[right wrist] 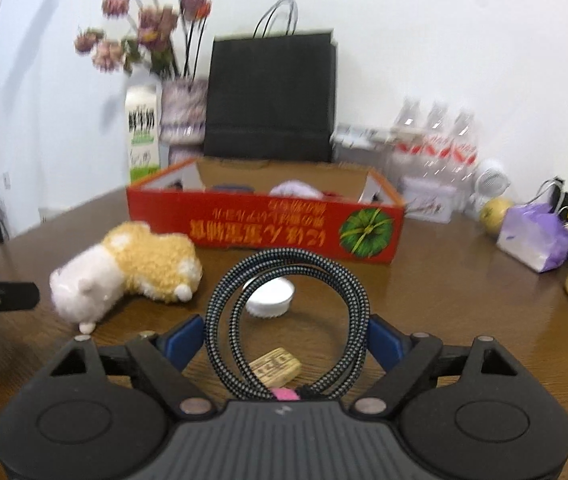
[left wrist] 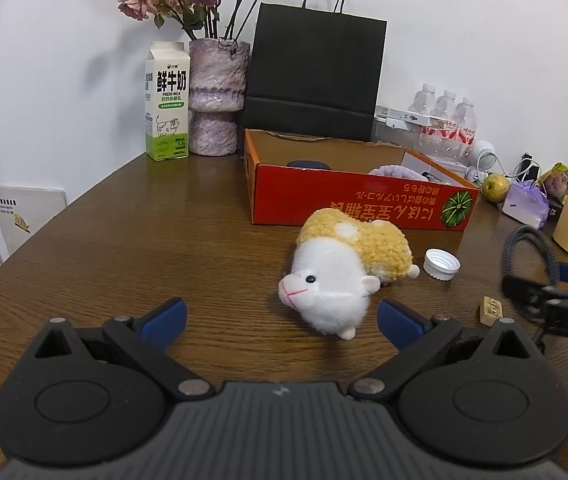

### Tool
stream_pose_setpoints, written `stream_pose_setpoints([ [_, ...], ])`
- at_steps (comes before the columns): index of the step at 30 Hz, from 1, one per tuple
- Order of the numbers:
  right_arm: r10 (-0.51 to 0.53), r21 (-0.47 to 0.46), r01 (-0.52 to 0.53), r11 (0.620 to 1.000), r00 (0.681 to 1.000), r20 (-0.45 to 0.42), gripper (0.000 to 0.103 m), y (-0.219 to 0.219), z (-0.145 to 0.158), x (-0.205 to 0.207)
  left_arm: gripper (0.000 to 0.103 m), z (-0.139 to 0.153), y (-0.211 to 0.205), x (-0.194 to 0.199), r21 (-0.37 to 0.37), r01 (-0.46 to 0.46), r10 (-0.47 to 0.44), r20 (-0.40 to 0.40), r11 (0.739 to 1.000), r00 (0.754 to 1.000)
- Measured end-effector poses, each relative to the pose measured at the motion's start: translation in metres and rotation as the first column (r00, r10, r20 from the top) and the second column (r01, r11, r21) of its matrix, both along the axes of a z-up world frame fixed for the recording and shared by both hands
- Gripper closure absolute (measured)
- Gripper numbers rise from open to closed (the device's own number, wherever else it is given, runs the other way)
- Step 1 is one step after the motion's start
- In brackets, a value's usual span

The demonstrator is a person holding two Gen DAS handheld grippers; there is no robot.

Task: Organize objects
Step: 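Close the right gripper on the braided cable while the left gripper grasps the tan tag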

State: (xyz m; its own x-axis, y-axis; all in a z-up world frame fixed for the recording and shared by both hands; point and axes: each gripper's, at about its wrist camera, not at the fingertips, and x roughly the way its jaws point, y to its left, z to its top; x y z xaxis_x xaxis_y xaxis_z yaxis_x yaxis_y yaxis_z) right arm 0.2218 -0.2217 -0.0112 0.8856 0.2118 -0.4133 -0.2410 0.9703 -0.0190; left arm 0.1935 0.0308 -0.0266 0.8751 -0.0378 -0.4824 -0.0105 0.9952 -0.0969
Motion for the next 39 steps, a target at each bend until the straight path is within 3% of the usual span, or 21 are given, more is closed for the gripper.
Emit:
stream_pose_setpoints([
  [9,-0.046,0.036,0.045,0.998,0.998,0.035,0.017,-0.028,0.004,-0.015,0.0,0.003,-0.036,-0.002,0.033,0.055,-0.055,0.001,0.998,0.998],
  [21,-0.039,0.011,0.039,0.999,0.998,0.052,0.017,-0.067,0.003,-0.016,0.0,-0.002,-0.107,0.009,0.103,0.157,-0.153,-0.045,0.982,0.987],
  [39,-0.027,-0.018,0.028,0.999,0.999,0.02,0.017,-0.134,-0.003,0.001,0.003,-0.019,-0.183,0.05,0.126,0.169,-0.154,-0.12,0.977,0.981],
])
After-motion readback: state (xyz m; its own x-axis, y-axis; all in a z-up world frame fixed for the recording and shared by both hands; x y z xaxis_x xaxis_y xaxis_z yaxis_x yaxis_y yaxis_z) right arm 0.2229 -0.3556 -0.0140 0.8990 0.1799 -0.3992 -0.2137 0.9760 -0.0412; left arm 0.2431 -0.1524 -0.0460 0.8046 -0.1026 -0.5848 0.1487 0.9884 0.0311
